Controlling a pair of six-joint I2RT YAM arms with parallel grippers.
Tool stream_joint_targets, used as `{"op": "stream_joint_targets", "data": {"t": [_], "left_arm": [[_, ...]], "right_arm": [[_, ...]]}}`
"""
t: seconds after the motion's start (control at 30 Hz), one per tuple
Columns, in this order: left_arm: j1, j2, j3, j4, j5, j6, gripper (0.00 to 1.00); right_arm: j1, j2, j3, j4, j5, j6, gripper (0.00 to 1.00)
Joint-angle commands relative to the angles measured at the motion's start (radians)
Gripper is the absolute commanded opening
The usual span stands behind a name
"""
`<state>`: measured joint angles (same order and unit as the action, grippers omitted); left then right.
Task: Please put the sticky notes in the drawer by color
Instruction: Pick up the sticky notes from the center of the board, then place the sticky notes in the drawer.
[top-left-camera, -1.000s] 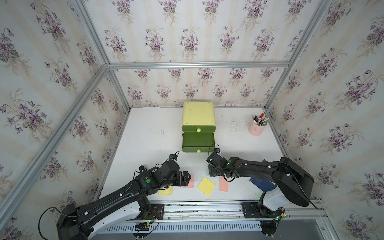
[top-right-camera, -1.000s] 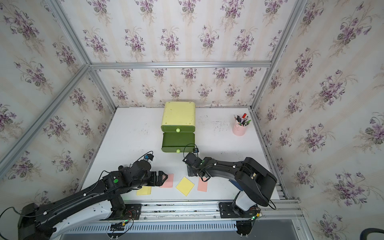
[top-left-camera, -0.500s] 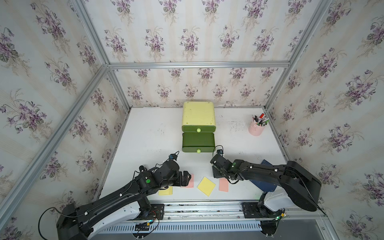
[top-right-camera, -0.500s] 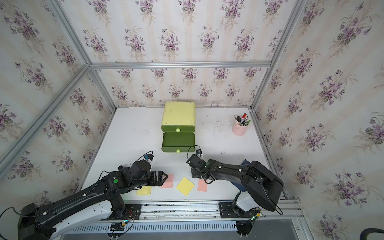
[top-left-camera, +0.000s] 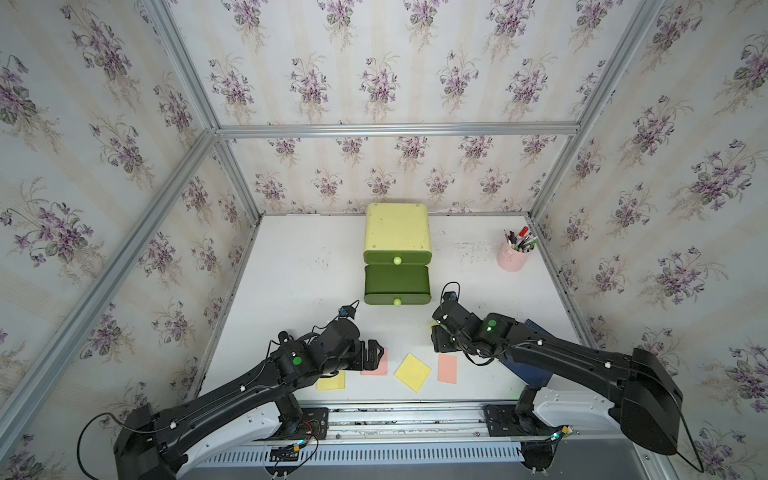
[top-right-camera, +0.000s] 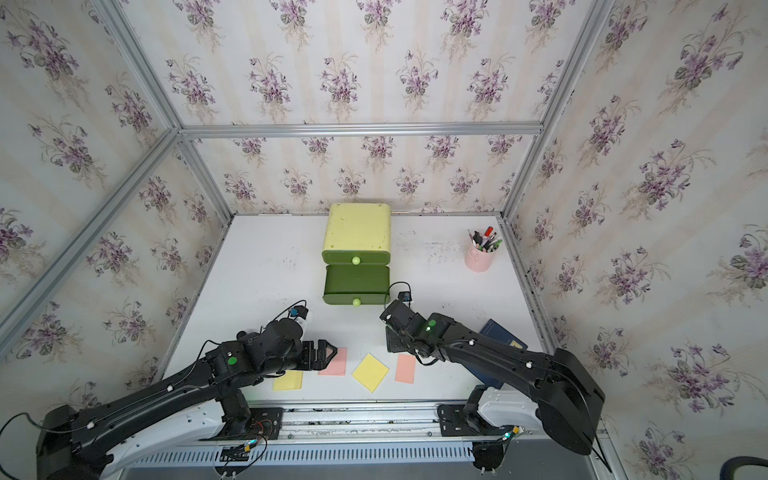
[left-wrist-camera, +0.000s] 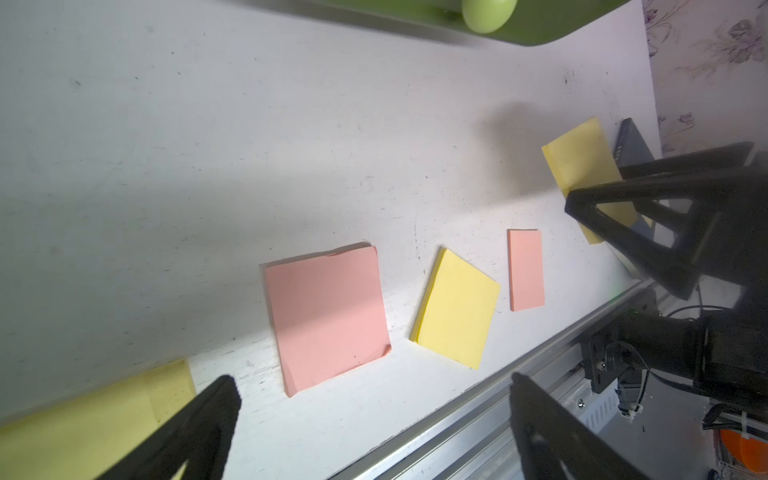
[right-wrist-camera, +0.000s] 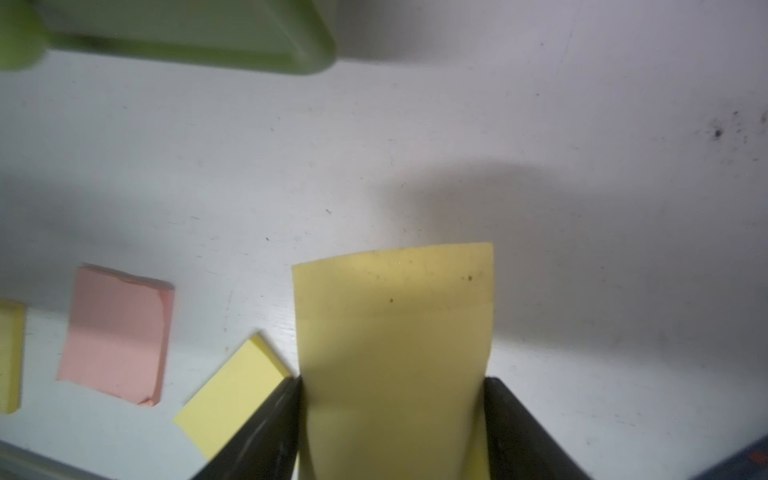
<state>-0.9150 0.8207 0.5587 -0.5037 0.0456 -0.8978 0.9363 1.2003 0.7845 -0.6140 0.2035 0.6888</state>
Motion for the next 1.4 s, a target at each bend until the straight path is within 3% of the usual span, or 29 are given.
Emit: {"op": "stream_joint_targets", "data": {"t": [0.0,0.27,0.53,1.03,1.37], "left_arm": [[0.003,-0.025,0.022,-0.010,-0.041,-0.004,1.00],[0.002,-0.053,0.128,-0.042,-0.099,0.050,1.00],[0.002,-0.042,0.116,-0.059,-0.064,0.037,1.00],[0.002,0.019,0.124,-0.038,-0.041,0.058,1.00],[0.003,-0.011,0.097,-0.038,-0.047,0.054,1.00]], "right_arm": [[0.001,-0.052,0.068,-0.075,0.023,0.012,0.69],[-0.003,0.085,0.346,-0.086,0.003,-0.054,0.72],[-0.108,0.323,0.565,-0.101,-0.024,-0.099,0.72],[-0.130,0.496,0.638,-0.100,0.024,-0.081,0.76],[-0.135,0.530,0.664,-0.092,0.026,-0.070,0.80]]}}
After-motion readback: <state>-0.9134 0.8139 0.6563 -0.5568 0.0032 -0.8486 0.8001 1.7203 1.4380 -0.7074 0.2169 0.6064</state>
